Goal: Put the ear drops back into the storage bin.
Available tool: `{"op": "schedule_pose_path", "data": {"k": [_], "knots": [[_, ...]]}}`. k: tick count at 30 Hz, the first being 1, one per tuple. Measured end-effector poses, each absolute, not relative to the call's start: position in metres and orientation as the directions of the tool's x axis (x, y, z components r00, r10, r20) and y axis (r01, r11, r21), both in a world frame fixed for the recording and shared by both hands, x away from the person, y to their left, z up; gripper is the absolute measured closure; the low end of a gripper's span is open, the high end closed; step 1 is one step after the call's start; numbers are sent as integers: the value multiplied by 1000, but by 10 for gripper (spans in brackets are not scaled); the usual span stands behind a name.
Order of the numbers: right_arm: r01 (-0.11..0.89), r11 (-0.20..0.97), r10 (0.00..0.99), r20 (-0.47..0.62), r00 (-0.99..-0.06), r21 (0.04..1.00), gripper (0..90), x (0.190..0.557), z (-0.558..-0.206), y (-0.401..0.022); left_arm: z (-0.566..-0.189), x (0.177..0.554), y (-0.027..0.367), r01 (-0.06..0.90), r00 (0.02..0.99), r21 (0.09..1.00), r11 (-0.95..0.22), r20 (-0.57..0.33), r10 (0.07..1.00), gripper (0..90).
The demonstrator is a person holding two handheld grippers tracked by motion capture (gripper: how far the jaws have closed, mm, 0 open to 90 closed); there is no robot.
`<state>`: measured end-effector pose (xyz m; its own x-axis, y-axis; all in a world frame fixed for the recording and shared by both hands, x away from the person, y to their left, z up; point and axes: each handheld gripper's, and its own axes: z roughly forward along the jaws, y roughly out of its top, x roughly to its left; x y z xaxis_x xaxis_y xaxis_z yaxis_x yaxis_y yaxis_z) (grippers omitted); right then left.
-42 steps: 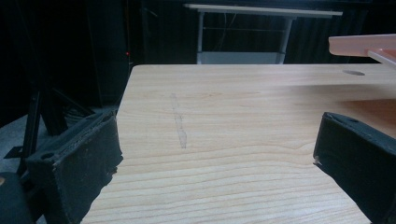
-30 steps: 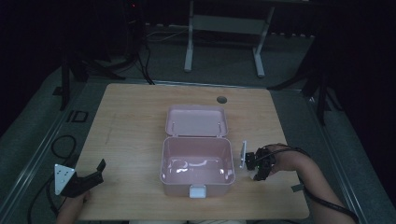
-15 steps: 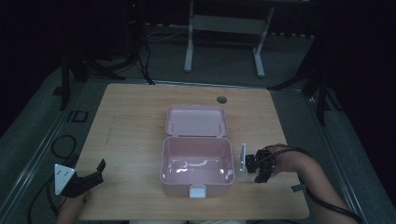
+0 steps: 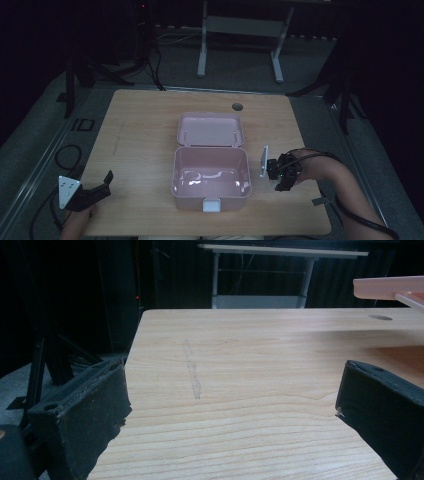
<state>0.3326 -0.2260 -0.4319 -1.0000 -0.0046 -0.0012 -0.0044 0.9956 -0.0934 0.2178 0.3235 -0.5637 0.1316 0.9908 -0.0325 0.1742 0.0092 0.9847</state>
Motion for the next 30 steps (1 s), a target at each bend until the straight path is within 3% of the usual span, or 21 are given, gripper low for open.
{"op": "schedule_pose_path", "data": {"k": [30], "knots": [[-18, 997, -23, -60, -998, -79, 594, 326, -368, -194, -564, 218, 323, 174, 131, 985, 8, -31, 991, 9]]}}
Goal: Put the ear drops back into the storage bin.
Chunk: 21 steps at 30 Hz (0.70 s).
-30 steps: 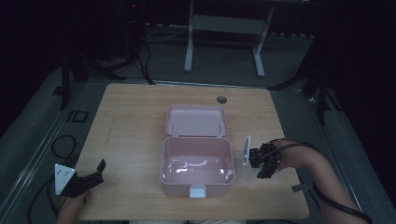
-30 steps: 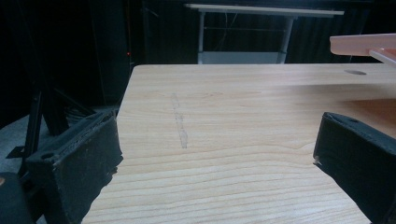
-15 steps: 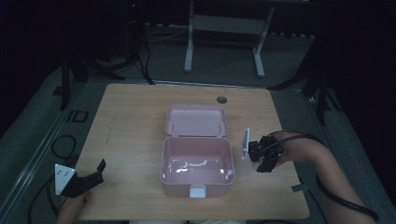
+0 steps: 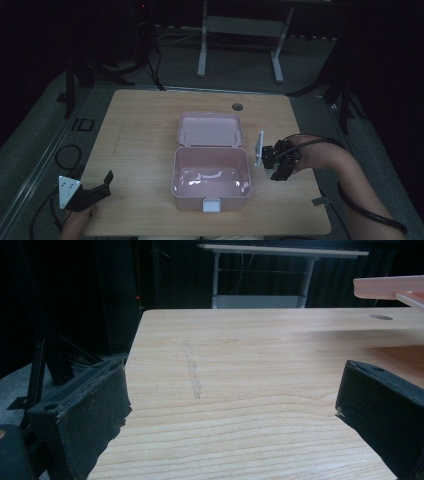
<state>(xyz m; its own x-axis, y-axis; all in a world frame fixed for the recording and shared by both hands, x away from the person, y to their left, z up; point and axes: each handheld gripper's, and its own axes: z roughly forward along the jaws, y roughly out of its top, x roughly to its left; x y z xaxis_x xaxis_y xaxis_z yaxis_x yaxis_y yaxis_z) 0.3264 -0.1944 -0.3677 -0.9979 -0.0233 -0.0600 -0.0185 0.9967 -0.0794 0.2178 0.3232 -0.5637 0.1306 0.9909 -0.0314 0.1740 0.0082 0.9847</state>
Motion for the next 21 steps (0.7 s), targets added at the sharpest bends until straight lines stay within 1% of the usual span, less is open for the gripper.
{"op": "schedule_pose_path", "data": {"k": [6, 12, 21], "knots": [[-38, 996, -44, -71, -996, -84, 594, 324, -360, -182, -564, 218, 323, 175, 131, 985, 8, -31, 991, 9], [-59, 996, -64, -73, -995, -69, 594, 321, -354, -167, -564, 218, 323, 175, 132, 985, 8, -32, 991, 10], [-91, 994, -95, -72, -993, -59, 594, 319, -351, -140, -564, 218, 324, 174, 132, 985, 10, -33, 991, 10]]}}
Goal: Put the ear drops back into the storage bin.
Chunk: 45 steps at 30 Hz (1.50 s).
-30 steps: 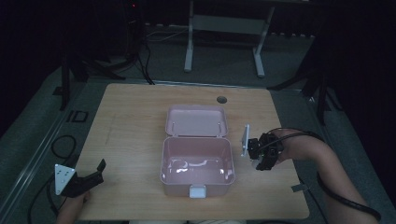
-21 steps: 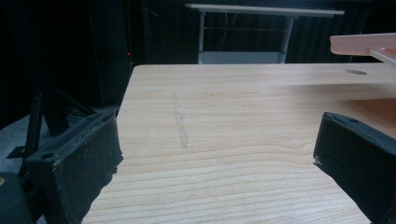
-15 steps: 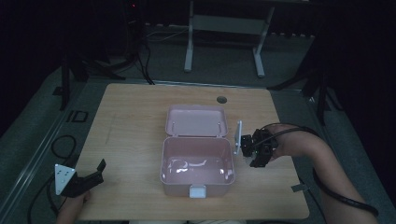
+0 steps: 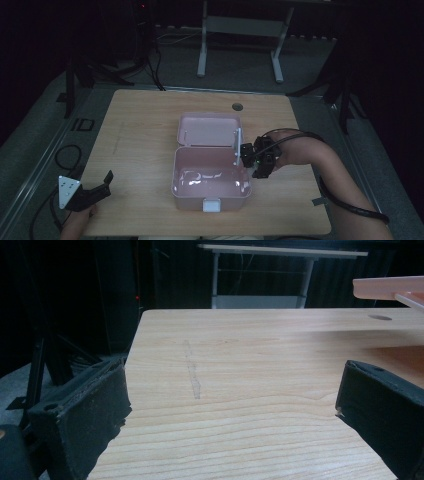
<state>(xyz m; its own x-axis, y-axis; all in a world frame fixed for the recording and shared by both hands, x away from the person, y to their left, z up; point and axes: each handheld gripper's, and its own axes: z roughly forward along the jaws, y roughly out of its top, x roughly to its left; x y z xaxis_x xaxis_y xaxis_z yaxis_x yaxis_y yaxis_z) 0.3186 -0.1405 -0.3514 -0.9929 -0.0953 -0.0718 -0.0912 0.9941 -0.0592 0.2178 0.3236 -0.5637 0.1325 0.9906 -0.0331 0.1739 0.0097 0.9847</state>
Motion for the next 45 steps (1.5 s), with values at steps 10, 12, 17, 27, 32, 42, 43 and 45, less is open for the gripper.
{"op": "schedule_pose_path", "data": {"k": [10, 12, 17, 27, 32, 42, 43, 45], "knots": [[-124, 990, -127, -54, -990, -67, 594, 317, -360, -116, -564, 218, 324, 175, 133, 985, 9, -33, 991, 10], [-130, 989, -133, -51, -990, -68, 594, 318, -363, -112, -564, 218, 324, 174, 133, 985, 9, -33, 991, 10], [-129, 988, -132, -31, -991, -84, 594, 319, -374, -103, -564, 218, 324, 174, 134, 985, 11, -35, 990, 10], [-117, 988, -121, -24, -992, -102, 594, 325, -398, -91, -564, 218, 323, 172, 132, 985, 11, -34, 991, 9], [-126, 987, -128, -16, -992, -103, 593, 326, -413, -87, -564, 218, 324, 175, 132, 984, 11, -35, 991, 10], [-139, 978, -137, 19, -990, -159, 594, 327, -443, -80, -564, 218, 324, 175, 132, 984, 11, -35, 991, 9], [-139, 977, -137, 24, -990, -163, 594, 326, -446, -80, -564, 218, 324, 175, 132, 985, 12, -35, 991, 10], [-143, 975, -140, 31, -990, -169, 593, 326, -451, -80, -564, 218, 324, 176, 131, 984, 11, -35, 991, 10]]}}
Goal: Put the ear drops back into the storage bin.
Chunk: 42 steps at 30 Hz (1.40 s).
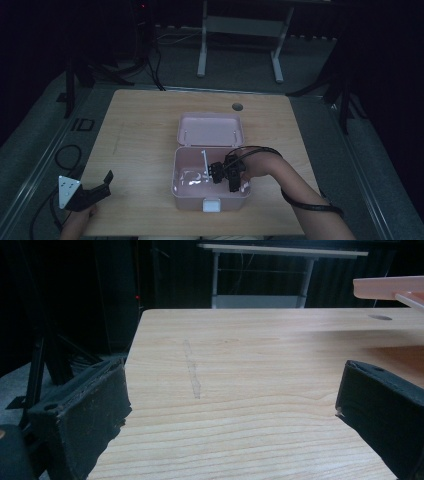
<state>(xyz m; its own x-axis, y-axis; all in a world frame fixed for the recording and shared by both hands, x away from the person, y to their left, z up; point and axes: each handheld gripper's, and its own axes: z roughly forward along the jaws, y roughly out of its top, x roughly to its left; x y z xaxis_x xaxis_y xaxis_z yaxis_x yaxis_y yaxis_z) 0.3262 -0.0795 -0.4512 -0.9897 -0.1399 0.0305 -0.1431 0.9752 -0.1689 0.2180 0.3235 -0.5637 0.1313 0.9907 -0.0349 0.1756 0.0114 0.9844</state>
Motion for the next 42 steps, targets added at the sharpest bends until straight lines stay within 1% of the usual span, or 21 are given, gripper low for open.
{"op": "schedule_pose_path", "data": {"k": [12, 19, 22, 28, 32, 42], "knots": [[-148, 969, -141, 50, -989, -197, 593, 329, -477, -78, -564, 218, 324, 176, 132, 984, 11, -35, 991, 10], [-127, 974, -118, 56, -991, -190, 593, 332, -487, -80, -564, 218, 323, 175, 133, 985, 8, -32, 991, 10], [-114, 972, -105, 54, -993, -204, 594, 335, -491, -81, -564, 218, 323, 175, 133, 985, 8, -32, 991, 10], [-107, 974, -99, 45, -994, -198, 593, 339, -497, -81, -564, 218, 323, 174, 135, 985, 7, -31, 990, 10], [-109, 972, -98, 65, -993, -209, 592, 338, -501, -80, -564, 218, 324, 174, 135, 985, 8, -32, 990, 10], [-105, 972, -92, 73, -993, -210, 570, 338, -499, -80, -564, 218, 324, 174, 136, 985, 8, -32, 990, 10]]}}
